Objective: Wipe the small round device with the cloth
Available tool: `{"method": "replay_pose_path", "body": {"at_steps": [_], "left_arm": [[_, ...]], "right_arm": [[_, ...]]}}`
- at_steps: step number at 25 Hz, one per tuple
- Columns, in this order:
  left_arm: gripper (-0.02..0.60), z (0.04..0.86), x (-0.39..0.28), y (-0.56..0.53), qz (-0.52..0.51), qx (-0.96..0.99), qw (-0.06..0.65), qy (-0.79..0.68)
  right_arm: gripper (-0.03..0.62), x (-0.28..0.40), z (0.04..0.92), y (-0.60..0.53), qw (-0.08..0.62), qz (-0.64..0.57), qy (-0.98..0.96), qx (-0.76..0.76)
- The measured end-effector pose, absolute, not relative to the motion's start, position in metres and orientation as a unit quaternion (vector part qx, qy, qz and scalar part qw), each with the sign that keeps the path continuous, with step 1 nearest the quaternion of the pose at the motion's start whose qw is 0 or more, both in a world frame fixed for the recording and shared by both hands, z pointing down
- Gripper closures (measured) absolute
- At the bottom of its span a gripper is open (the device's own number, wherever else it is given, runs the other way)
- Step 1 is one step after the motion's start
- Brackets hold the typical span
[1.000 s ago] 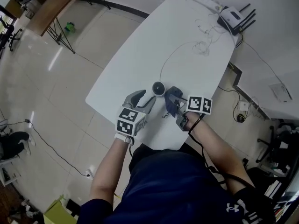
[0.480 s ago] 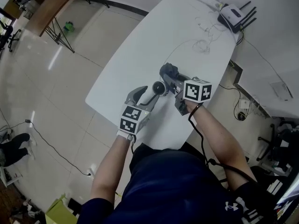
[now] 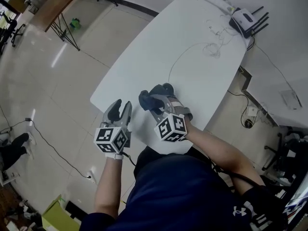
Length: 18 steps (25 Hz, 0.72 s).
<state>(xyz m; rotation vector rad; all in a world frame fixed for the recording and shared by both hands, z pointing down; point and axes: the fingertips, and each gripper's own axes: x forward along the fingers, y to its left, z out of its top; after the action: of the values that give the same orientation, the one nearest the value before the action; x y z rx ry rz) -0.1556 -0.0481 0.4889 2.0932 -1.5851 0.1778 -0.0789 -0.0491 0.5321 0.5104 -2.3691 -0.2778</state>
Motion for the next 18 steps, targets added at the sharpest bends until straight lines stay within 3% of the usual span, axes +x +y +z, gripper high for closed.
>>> {"method": "replay_pose_path", "body": {"at_steps": [6,14,16,18], "left_arm": [[0.425,0.493,-0.136,-0.035,0.06,0.781,0.266,-0.562],[0.436,0.501,-0.103,-0.037,0.067,0.804,0.273,-0.524],[0.437,0.498,-0.087,-0.043,0.069,0.815,0.27,-0.508],[0.437,0.497,-0.07,-0.05,0.079,0.828,0.263,-0.489]], "right_arm": [[0.493,-0.067,0.586,-0.023,0.337,0.039,-0.926,0.166],[0.494,0.002,0.461,-0.109,0.064,0.274,-0.92,0.271],[0.494,0.025,0.439,-0.142,0.049,0.266,-0.915,0.299],[0.494,0.04,0.444,-0.165,0.083,0.244,-0.916,0.307]]}}
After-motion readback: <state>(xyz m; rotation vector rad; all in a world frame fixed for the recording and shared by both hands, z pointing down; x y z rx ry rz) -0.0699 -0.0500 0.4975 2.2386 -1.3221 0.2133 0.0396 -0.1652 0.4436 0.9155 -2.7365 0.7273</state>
